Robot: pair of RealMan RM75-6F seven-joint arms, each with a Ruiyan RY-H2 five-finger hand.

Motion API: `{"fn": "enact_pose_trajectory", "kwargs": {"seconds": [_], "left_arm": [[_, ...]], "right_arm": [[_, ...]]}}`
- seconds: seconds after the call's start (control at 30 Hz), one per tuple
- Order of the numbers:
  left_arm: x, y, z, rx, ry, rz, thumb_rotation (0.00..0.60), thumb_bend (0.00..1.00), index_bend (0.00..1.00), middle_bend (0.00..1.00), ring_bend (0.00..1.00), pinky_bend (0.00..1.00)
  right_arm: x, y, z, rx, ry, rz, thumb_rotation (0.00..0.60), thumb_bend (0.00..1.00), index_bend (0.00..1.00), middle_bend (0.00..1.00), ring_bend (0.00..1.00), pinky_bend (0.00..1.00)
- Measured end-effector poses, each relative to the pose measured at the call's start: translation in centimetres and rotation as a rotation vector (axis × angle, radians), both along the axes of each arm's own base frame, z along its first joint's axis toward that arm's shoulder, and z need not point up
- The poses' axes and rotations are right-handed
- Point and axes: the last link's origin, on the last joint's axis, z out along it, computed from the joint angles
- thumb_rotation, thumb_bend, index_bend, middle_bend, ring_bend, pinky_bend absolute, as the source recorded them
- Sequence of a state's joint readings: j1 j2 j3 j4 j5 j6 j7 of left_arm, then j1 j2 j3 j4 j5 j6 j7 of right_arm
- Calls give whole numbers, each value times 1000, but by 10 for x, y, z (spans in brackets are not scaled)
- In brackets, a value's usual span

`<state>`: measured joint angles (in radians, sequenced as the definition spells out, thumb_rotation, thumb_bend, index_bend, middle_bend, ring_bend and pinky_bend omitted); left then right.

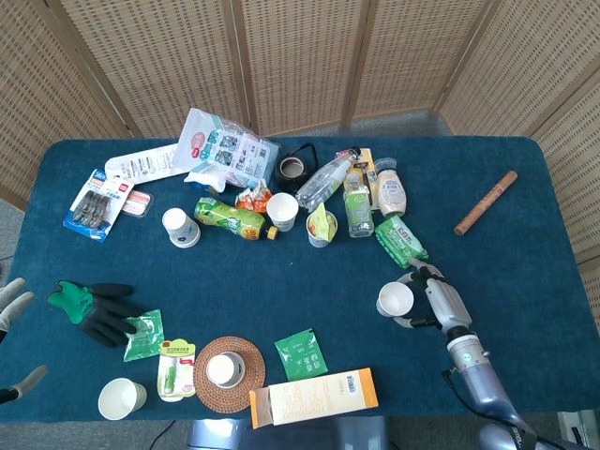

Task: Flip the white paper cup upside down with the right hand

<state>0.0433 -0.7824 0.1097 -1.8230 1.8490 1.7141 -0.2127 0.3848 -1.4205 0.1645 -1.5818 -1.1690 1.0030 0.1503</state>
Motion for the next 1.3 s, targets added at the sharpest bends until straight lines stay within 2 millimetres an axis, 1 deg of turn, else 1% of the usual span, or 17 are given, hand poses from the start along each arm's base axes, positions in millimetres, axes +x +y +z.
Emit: {"fn": "enact_pose_trajectory", "kwargs": {"seconds": [0.1,0.2,0.27,0.37,0.53,0.83,1.1,1.3], "left_arm": [[0,0,0,-2,-1,-1,600,272,0,0,0,0],[0,0,0,-2,-1,-2,600,272,0,0,0,0],[0,-1,0,-2,-1,-2,600,272,0,0,0,0],[0,-1,0,-2,0,-3,600,272,0,0,0,0],[0,0,-1,-5,0,-1,600,272,0,0,0,0],[1,0,-1,-6,-1,-3,600,273,0,0,0,0],[1,0,-1,-7,-1,-4,600,272,0,0,0,0],[1,-1,-1,-13,-3,-7,600,272,0,0,0,0]], "right_arm": [[1,0,1,-1,1,2,600,134,376,0,0,0],[1,0,2,-5,0,3,600,143,404,0,0,0],[2,0,2,-7,-3,3,600,165,418,0,0,0],[2,0,2,-10,4,10,600,203,422,0,0,0],[2,0,2,-14,19,21,600,204,422,0,0,0],[4,1,8,-86,191,110,600,196,423,0,0,0],[18,6,12,-160,380,212,600,199,421,0,0,0],[26,9,7,-189,524,260,600,196,418,0,0,0]]}}
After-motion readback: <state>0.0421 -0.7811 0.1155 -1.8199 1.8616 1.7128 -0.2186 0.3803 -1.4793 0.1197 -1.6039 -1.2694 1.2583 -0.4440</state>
